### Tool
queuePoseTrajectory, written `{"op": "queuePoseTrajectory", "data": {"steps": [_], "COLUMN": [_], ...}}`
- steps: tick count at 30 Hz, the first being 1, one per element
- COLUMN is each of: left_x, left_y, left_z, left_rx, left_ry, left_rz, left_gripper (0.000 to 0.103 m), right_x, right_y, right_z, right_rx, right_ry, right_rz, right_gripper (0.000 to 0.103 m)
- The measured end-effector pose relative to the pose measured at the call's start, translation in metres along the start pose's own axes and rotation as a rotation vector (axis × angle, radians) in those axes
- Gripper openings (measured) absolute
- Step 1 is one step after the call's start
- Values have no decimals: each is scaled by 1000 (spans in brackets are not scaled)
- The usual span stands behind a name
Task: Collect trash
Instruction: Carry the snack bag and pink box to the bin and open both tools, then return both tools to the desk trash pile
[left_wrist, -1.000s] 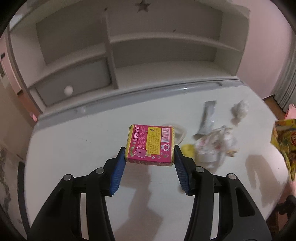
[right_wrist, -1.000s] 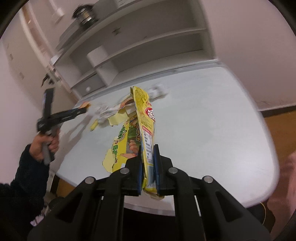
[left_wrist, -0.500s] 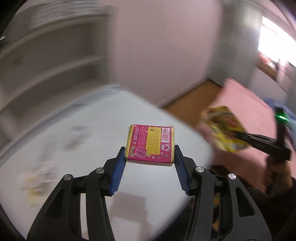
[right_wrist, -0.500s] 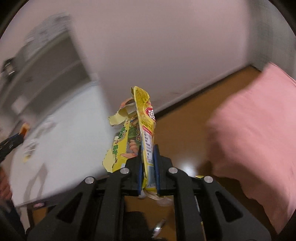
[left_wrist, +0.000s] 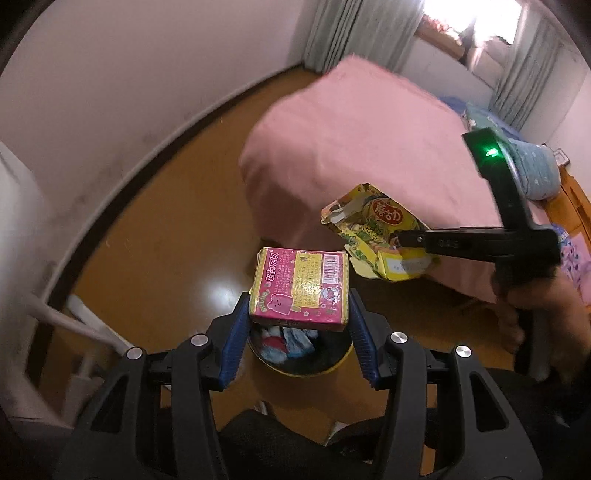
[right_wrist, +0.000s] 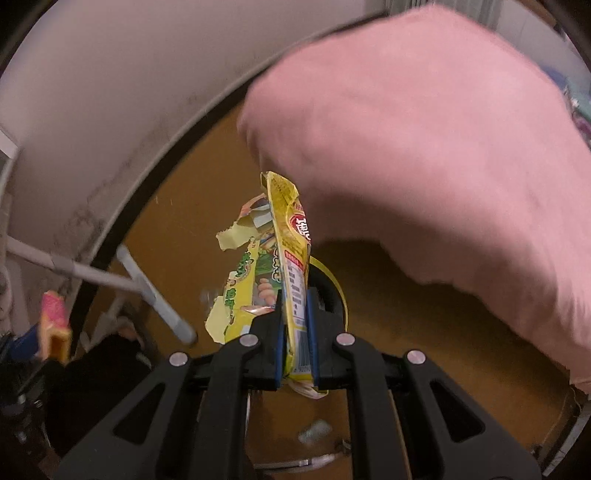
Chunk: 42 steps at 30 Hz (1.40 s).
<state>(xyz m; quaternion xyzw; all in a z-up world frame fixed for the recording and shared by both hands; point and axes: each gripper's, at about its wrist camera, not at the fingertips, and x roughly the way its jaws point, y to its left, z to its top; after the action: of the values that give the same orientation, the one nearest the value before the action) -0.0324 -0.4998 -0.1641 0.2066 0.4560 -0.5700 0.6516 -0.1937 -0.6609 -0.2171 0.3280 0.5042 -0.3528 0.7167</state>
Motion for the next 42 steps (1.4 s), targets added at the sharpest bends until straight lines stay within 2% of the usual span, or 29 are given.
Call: {"op": "queuePoseTrajectory", "data": {"steps": [3, 7, 15, 17, 19, 20, 30, 33, 39, 42], "left_x": [29, 44, 36, 40, 42, 42, 43, 39, 16, -6], "left_y": [10, 10, -8, -8, -10, -10, -23, -30, -42, -45], "left_z": [-1, 1, -7, -7, -7, -7, -3, 4, 10, 10], "left_rx": [-44, -53, -59, -59, -53, -52, -28, -13, 22, 39], "left_ry": [50, 68, 80, 83, 85, 86, 86, 71, 33, 1], "left_rz": [-16, -9, -9, -9, -9, -8, -21, -22, -22, -2], "left_gripper": [50, 50, 50, 50, 50, 50, 51, 66, 69, 78], "right_x": [12, 13, 17, 14, 11, 7, -10, -17, -24, -30], "right_y": [2, 4, 1, 3, 2, 2, -8, -14, -15, -11], "right_z": [-2, -4, 1, 2, 3, 4, 9, 12, 11, 8], "right_rx": [-18, -31, -35, -38, -38, -38, 28, 63, 73, 44], "right_ry": [41, 45, 57, 48, 30, 10, -75, -108, -136, -161], "right_rz": [-9, -21, -1, -4, -9, -13, -6, -1, 12, 5], "right_gripper": [11, 11, 14, 24, 64, 67, 67, 69, 70, 71]}}
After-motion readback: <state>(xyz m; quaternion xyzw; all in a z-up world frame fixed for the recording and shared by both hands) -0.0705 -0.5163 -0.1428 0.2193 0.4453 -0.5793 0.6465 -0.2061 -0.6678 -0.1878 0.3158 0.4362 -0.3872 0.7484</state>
